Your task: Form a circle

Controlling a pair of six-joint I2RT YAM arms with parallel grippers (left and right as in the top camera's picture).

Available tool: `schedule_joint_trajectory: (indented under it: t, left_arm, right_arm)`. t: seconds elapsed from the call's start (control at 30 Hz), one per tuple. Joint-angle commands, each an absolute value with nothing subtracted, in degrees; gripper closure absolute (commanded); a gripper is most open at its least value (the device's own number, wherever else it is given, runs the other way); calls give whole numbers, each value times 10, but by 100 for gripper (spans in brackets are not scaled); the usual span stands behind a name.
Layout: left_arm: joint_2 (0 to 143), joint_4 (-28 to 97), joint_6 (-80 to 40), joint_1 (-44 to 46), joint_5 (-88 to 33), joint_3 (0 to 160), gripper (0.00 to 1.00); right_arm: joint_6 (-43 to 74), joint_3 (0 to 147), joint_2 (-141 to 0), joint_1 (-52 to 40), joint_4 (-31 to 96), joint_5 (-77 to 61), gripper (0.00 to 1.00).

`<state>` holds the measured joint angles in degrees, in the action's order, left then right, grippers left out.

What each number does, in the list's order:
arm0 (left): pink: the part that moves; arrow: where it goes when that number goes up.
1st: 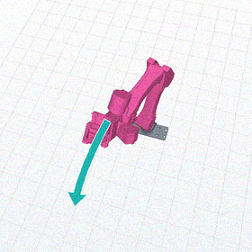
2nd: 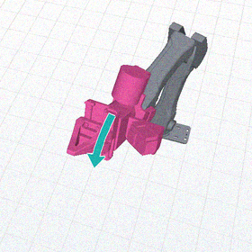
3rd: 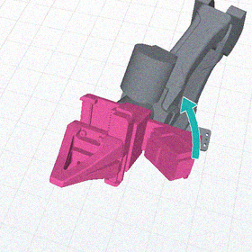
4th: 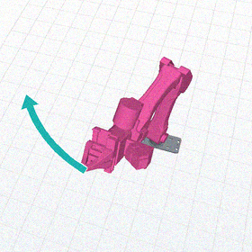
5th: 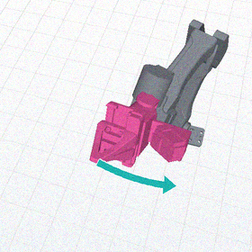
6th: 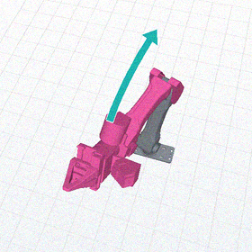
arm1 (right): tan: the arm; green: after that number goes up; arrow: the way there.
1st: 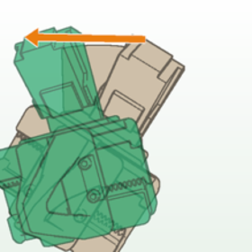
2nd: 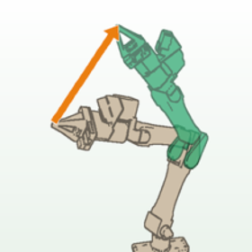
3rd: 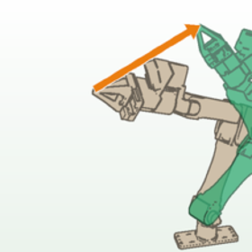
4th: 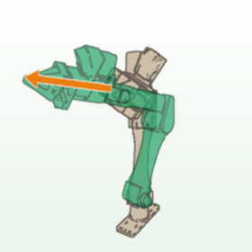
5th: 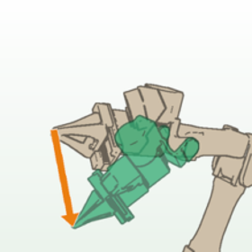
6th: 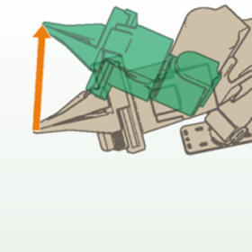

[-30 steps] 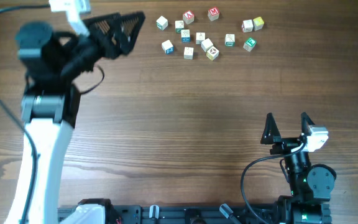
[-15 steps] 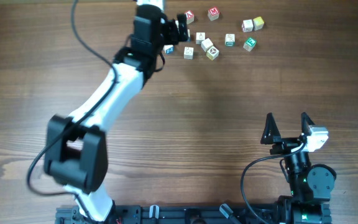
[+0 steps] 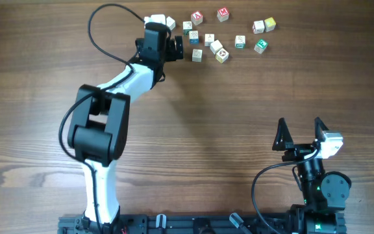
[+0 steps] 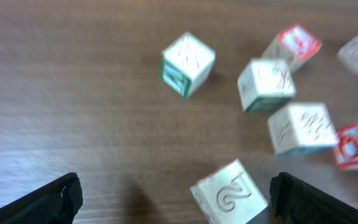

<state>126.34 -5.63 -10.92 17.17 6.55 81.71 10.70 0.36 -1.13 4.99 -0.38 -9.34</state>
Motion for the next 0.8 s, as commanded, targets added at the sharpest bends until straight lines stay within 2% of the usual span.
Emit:
schedule_joint_trajectory:
  t: [0.0, 0.27, 0.47, 0.57, 0.67, 0.73, 0.77]
  left_arm:
    - [1295, -64, -93, 172, 24, 825, 0]
    - [1303, -65, -94, 173, 18, 825, 0]
    - [1303, -63, -94, 179, -30, 825, 0]
    - [1303, -63, -94, 179, -30, 825, 3]
    - [1303, -63, -94, 179, -30, 825, 16]
    - [1303, -63, -94, 179, -30, 825, 44]
    - [1303, -63, -94, 179, -30, 825, 47]
  right_arm:
    - [114, 3, -10, 53, -6, -88, 0]
    - [114, 3, -10, 53, -6, -88, 0]
    - [113, 3, -10, 53, -6, -88, 0]
    - [114, 3, -10, 53, -6, -88, 0]
    - [114, 3, -10, 53, -6, -88, 0]
    - [114, 3, -10, 53, -6, -88, 1]
    - [114, 3, -10, 53, -6, -88, 0]
